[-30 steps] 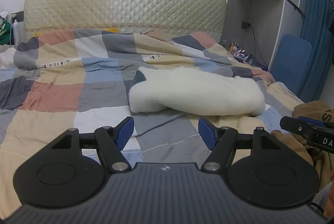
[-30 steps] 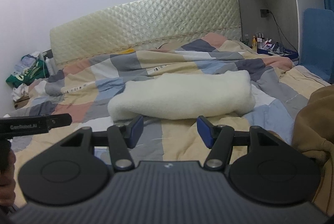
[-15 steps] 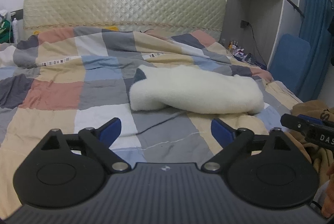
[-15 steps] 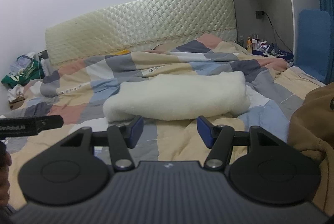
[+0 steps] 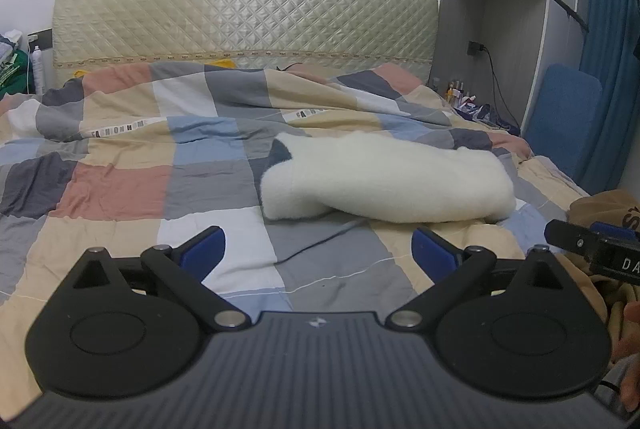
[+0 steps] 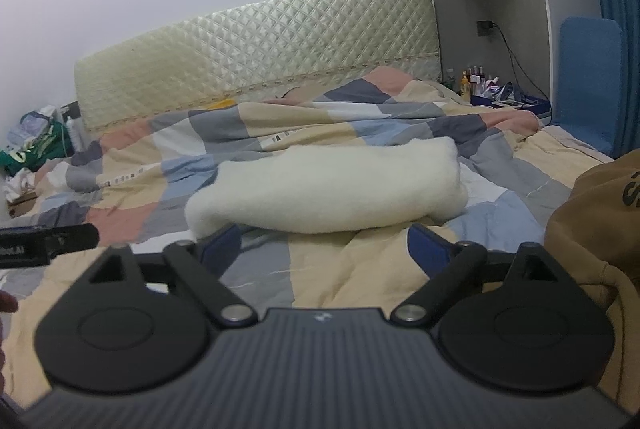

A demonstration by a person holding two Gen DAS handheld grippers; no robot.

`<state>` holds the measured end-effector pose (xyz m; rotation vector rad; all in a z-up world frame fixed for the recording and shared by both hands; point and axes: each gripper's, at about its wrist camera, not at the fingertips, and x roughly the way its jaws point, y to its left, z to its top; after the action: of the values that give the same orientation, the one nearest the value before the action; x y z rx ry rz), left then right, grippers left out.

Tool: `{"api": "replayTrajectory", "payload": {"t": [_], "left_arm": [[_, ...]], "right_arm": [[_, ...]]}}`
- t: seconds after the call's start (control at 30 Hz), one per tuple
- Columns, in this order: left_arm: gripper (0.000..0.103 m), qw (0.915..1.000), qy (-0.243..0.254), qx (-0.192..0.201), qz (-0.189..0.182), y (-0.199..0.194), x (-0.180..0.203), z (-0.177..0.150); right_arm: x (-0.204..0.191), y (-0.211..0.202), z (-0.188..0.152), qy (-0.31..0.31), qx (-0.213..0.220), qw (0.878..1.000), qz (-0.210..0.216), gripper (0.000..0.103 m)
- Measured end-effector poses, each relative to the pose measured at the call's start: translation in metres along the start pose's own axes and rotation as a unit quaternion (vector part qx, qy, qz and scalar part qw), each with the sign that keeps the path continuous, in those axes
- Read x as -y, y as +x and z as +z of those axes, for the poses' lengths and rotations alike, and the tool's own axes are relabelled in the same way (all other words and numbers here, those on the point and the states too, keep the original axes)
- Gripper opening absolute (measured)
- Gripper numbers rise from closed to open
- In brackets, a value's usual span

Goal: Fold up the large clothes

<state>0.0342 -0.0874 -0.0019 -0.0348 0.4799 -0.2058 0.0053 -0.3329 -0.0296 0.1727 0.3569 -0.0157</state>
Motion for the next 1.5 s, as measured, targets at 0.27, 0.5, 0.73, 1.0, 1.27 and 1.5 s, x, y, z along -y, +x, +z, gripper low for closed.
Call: {"api": "replayTrajectory", "payload": {"t": [0.27,0.5,0.73,1.0,1.27,1.5], "left_arm": [[0.102,1.0,0.003,0.002,0.003,-0.0008,0.0029,-0.0014],[0.102,0.9999,-0.001,-0.001,0.013,-0.0007,0.0032,-0.0007],[0.102,0.9999,-0.002,-0.002,0.016,-0.0004,0.0016,0.0008],[0.102,0.9999,-0.001,-0.001,0.014,-0.0024,-0.0008,0.0006],[0.102,0.9999,0.0,-0.001,0.013,-0.0039,-0.002,0.0014],[0.102,0.9999,0.0,0.003,0.014,-0.006,-0.0019,0.0012]], "right_arm": [[0.0015,-0.0041,0.0004,-0.002,0.019,1.0,-0.014,0.103],[0.0006,-0.0064,0.0006,-0.008,0.024,1.0,-0.016,0.103],[-0.0014,-0.0083,-0.0006,-0.011,0.023,1.0,-0.017,0.103],[-0.0017,-0.0074,-0.0001,-0.014,0.022,1.0,-0.016,0.103],[-0.0009,-0.008,0.0015,-0.02,0.029,0.999,-0.015,0.103],[-0.0003,-0.0084,0.0014,-0.022,0.029,0.999,-0.017,0.103]]}}
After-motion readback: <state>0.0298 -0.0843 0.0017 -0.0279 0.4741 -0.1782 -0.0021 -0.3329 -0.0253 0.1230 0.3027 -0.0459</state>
